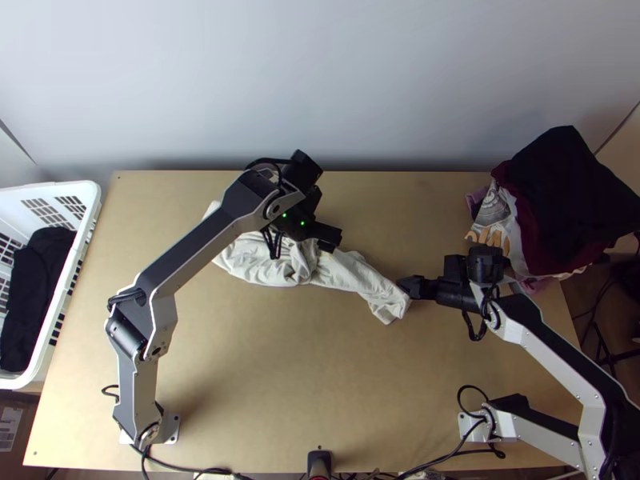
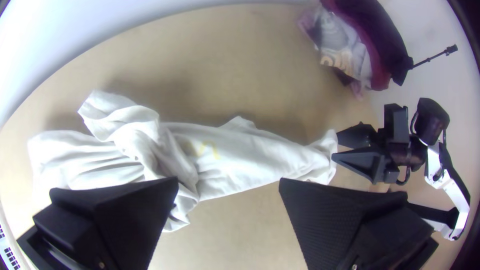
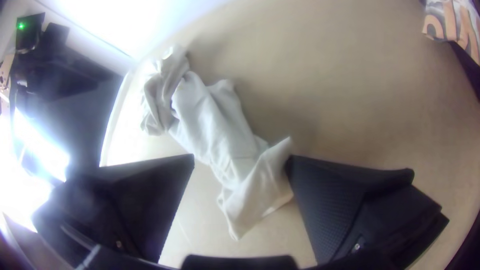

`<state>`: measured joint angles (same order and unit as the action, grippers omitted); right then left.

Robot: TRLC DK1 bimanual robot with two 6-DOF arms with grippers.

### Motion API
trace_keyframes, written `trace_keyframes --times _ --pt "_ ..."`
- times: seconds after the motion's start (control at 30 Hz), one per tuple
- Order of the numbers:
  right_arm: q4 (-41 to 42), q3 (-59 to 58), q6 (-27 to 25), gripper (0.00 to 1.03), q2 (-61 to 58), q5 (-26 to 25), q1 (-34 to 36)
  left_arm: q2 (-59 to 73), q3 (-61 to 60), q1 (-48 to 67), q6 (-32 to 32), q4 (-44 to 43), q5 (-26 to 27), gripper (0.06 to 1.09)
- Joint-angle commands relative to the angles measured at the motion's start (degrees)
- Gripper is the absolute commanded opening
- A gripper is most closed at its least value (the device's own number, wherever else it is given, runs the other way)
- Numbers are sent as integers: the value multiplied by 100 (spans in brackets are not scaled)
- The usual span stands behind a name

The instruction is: Fold the t-shirt

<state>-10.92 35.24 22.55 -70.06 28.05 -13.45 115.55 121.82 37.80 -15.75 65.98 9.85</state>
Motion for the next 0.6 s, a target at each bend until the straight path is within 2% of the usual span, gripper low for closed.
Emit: trace_keyframes --times 0.0,0.07,0.1,0.33,0.57 --pt "-42 70 4 47 37 -10 -184 -6 -9 -27 28 135 -9 104" --pt "2 88 -101 13 72 -10 -140 -23 -9 -27 28 188 -9 104" --pt "11 105 -163 2 89 -10 -87 -32 -35 -27 28 196 -9 104" --pt "-112 97 -259 3 379 -81 212 -164 -97 -62 37 223 -18 104" --pt "-613 580 -163 3 951 -327 343 -366 -378 -212 151 293 -27 104"
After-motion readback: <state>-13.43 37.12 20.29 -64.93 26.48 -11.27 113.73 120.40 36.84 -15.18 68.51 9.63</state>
